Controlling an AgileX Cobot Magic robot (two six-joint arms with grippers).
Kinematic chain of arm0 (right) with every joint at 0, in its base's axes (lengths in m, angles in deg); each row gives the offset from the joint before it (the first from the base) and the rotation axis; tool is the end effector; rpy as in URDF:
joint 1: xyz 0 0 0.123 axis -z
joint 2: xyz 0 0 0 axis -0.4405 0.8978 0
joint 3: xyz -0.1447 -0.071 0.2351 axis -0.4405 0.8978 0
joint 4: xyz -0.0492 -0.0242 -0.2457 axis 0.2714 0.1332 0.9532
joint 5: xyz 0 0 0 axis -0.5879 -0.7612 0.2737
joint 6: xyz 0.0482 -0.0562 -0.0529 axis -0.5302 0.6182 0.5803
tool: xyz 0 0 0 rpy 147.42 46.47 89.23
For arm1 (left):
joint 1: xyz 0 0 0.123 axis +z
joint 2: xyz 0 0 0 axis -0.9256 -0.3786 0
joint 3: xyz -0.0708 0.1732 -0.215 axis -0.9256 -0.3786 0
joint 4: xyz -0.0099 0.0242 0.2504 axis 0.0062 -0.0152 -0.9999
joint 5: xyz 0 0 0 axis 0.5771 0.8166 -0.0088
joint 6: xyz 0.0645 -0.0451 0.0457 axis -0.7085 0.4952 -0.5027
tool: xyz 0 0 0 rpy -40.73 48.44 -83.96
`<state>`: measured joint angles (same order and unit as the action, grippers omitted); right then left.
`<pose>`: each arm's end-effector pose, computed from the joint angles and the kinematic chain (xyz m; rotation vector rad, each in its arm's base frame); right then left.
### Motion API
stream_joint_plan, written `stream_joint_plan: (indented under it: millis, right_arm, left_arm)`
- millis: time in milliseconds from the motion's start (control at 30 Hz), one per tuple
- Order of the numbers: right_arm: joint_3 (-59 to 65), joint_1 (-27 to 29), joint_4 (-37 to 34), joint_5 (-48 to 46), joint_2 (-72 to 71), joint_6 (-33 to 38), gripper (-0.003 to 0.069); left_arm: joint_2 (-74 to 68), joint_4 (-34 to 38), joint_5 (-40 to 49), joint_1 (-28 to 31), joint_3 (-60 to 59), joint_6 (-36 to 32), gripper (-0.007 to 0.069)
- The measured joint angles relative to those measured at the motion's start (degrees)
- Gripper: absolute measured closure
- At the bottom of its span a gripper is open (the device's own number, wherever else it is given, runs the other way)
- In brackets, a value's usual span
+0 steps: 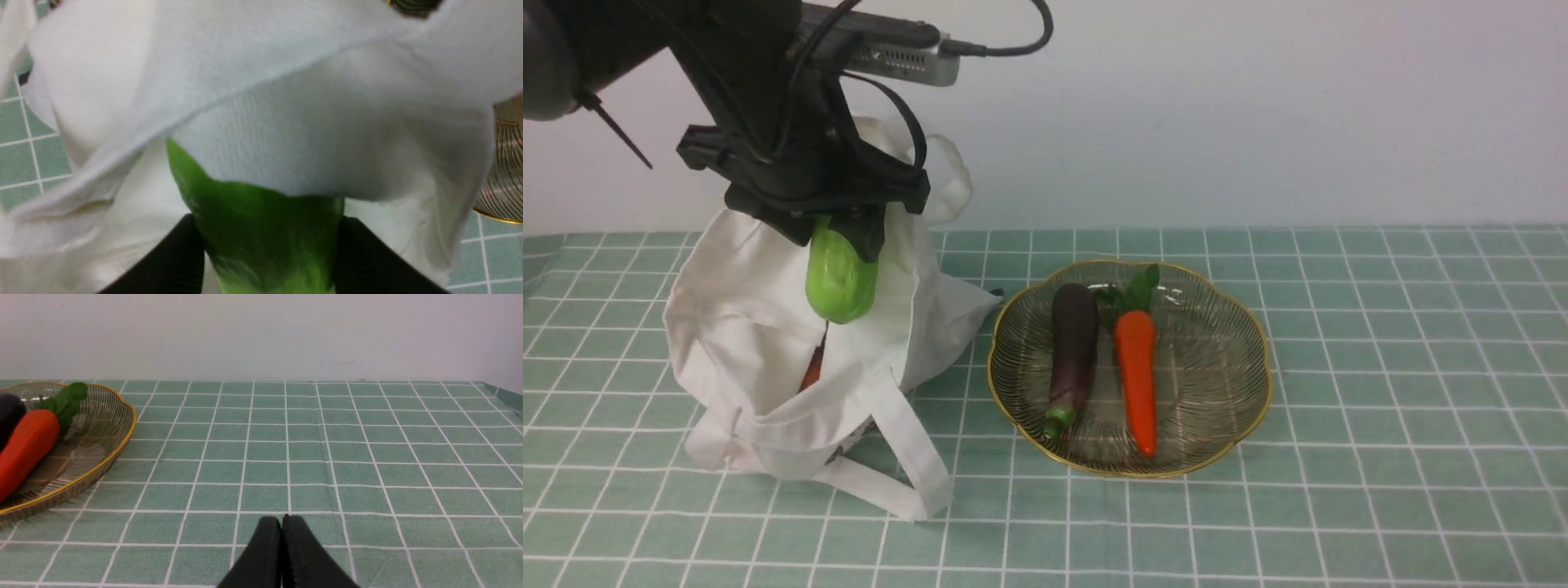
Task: Take vegetables from cloth bag on blue coffee tablecloth place on plate.
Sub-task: 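Place the green vegetable from the bag onto the plate with the left gripper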
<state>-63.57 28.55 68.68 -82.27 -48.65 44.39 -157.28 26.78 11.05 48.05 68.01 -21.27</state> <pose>0.0520 -0.0045 0.1727 0.0369 1.8685 -0.0663 0.3519 -0.1168 0.3378 0.2990 2.7628 0.0175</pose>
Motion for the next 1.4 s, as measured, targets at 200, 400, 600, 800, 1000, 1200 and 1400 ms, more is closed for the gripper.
stream_joint_plan:
  millis: [200, 400, 600, 800, 1000, 1200, 1400]
  right_arm:
    - [0.00, 0.00, 0.00, 0.00, 0.00, 0.00, 0.0669]
    - [0.00, 0.00, 0.00, 0.00, 0.00, 0.00, 0.0669]
    - [0.00, 0.00, 0.00, 0.00, 0.00, 0.00, 0.0669]
    - [0.00, 0.00, 0.00, 0.00, 0.00, 0.00, 0.0669]
    - [0.00, 0.00, 0.00, 0.00, 0.00, 0.00, 0.0669]
    - [0.00, 0.00, 0.00, 0.00, 0.00, 0.00, 0.0669]
    - [0.00, 0.00, 0.00, 0.00, 0.00, 0.00, 0.0669]
  left_arm:
    - [-0.10, 5.73, -0.25, 0.06, -5.79, -1.33, 0.0264]
    - [-2.48, 5.40, -0.31, 0.06, -9.64, -2.17, 0.0264]
    - [-5.46, 5.40, -1.26, 0.06, -9.62, -2.75, 0.0264]
    - [-5.96, 6.41, -1.37, 0.06, -9.62, -2.86, 0.0264]
    - [-0.55, 8.79, -1.37, -0.19, -10.61, -2.86, 0.0264]
    - [3.91, 8.43, -1.37, -0.40, -15.91, -2.86, 0.0264]
    - [8.83, 9.12, -1.28, -0.40, -18.78, -2.86, 0.0264]
